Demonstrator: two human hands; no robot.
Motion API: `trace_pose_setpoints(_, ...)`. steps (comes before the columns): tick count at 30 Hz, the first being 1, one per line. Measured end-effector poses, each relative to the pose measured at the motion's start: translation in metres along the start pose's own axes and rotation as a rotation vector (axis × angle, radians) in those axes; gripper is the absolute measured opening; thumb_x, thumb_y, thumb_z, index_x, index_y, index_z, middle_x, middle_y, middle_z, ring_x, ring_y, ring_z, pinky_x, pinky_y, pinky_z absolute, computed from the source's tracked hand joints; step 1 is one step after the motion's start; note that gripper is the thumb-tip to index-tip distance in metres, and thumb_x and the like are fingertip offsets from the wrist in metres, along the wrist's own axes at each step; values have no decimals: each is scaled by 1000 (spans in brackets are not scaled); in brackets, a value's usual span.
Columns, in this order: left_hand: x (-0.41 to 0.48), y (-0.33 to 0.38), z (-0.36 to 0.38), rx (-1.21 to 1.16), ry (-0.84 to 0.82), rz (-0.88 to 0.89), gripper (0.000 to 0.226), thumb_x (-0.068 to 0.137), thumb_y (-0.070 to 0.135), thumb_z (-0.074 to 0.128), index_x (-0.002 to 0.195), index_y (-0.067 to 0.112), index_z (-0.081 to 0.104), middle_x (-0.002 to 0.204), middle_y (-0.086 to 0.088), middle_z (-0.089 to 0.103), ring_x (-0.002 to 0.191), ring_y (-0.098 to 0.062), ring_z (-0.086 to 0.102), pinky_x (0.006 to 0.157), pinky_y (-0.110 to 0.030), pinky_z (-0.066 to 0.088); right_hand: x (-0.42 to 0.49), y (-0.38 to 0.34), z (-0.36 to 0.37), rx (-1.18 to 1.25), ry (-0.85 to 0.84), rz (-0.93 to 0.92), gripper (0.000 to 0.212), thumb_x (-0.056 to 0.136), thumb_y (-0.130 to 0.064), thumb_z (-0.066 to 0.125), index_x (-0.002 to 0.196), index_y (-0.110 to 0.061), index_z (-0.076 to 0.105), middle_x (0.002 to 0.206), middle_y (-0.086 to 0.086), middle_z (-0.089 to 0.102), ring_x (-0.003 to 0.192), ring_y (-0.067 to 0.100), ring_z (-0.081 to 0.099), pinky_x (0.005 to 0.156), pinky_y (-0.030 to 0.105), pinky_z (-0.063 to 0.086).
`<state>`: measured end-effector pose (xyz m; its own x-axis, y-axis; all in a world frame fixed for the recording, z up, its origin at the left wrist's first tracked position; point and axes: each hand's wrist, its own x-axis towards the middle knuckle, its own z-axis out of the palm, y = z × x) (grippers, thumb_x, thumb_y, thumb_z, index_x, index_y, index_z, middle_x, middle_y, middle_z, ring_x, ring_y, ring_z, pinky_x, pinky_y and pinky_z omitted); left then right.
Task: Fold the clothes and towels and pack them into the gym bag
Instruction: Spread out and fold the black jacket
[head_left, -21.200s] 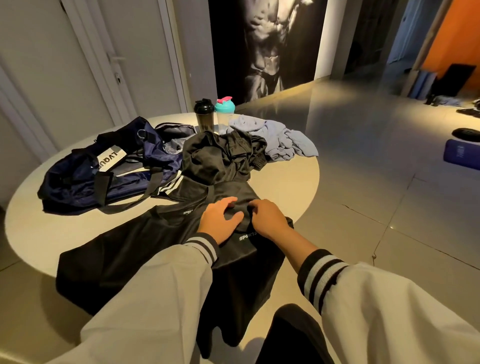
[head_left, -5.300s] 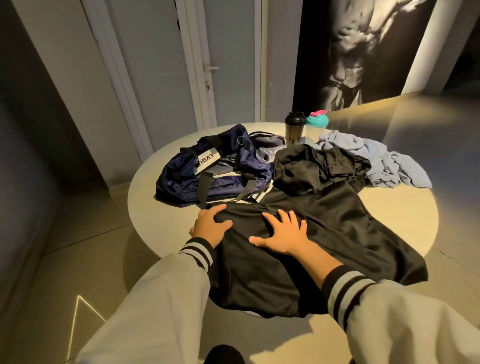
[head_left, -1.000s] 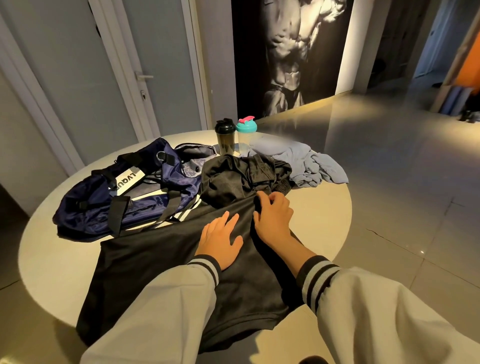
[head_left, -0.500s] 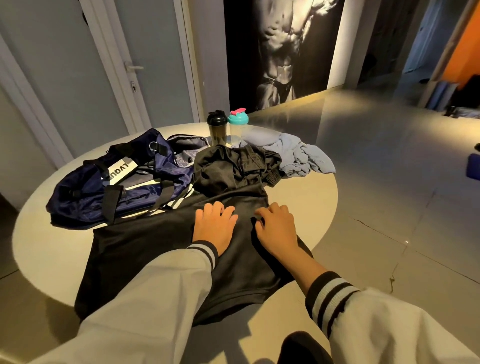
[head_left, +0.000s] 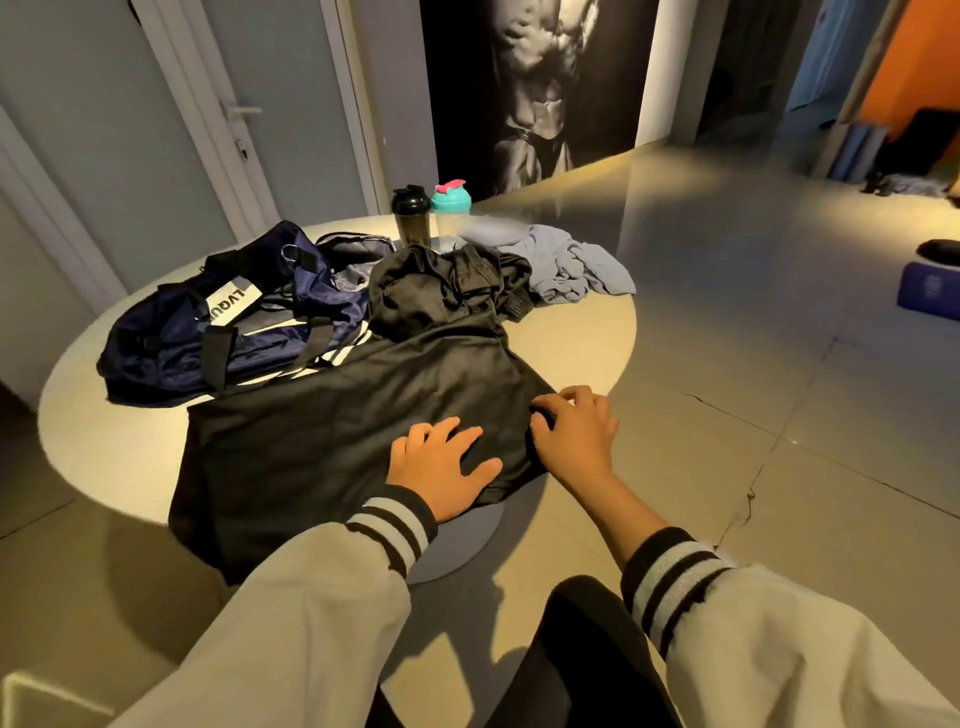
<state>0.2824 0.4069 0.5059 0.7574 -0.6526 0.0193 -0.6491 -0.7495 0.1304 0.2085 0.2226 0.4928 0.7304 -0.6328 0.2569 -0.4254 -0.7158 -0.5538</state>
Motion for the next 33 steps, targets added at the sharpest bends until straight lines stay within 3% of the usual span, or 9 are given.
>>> trace_pose_setpoints(6, -2, 0, 11, 102, 21, -6, 66, 97, 69, 14, 156, 41, 19, 166, 7, 15, 147, -24, 19, 118, -44, 19, -29, 9, -2, 43, -145, 111, 50, 96, -58, 46, 143, -41, 45, 148, 6, 28, 133, 32, 25, 112, 45, 24)
trace_pose_setpoints(9, 3, -3, 9, 114, 23, -13, 65, 97, 69, 14, 156, 41, 20, 166, 7, 17, 146, -25, 21, 118, -46, 21, -30, 8, -3, 110, -195, 184, 55, 95, -58, 48, 146, -38, 40, 141, 12, 35, 131, 37, 35, 111, 48, 32)
trace_pose_setpoints(13, 11, 3, 8, 143, 8, -18, 65, 97, 69, 13, 156, 41, 19, 166, 6, 17, 146, -27, 22, 117, -46, 23, -26, -1, -7, 151, -141, 75, 41, 101, -35, 49, 142, -29, 50, 127, 8, 58, 118, 31, 54, 100, 43, 42)
trace_pose_setpoints(19, 30, 22, 6, 128, -5, -36, 65, 98, 69, 14, 156, 41, 21, 165, 4, 20, 145, -27, 25, 115, -47, 24, -7, -22, -25, 314, 22, -53, 29, 101, -14, 50, 127, -21, 64, 113, 3, 49, 93, 22, 55, 86, 31, 47)
trace_pose_setpoints(22, 38, 29, 5, -5, 9, -39, 62, 99, 66, 23, 154, 37, 31, 163, 2, 26, 144, -28, 28, 117, -46, 25, -4, -25, -25, 342, -20, -117, 34, 98, -5, 53, 127, -19, 64, 117, 2, 42, 94, 17, 50, 93, 29, 48)
trace_pose_setpoints(25, 29, 23, -9, -339, 165, 12, 47, 101, 48, 46, 142, 26, 53, 153, -3, 45, 139, -25, 41, 116, -40, 32, -3, -21, -24, 344, -90, -95, 45, 96, 3, 52, 134, -18, 60, 138, 11, 39, 118, 27, 51, 107, 27, 39)
trace_pose_setpoints(28, 6, -3, -27, -185, 307, -69, 33, 97, 41, 53, 127, 30, 63, 133, 4, 60, 126, -24, 50, 106, -41, 36, -1, -23, -21, 352, -56, -66, 44, 97, 1, 49, 135, -18, 60, 141, 13, 42, 125, 30, 48, 108, 26, 36)
trace_pose_setpoints(31, -18, -39, -32, 24, 69, -283, 43, 98, 56, 41, 135, 39, 54, 144, 6, 49, 135, -26, 35, 112, -49, 24, -2, -39, -15, 362, 8, -98, 44, 96, 2, 48, 134, -17, 61, 137, 11, 47, 122, 28, 49, 100, 18, 33)
trace_pose_setpoints(33, -30, -60, -29, 48, -47, -329, 51, 99, 62, 33, 145, 43, 42, 155, 6, 38, 141, -28, 28, 115, -52, 20, -3, -57, -10, 351, 36, -164, 45, 94, 6, 48, 132, -14, 62, 135, 12, 50, 121, 27, 49, 98, 15, 30)
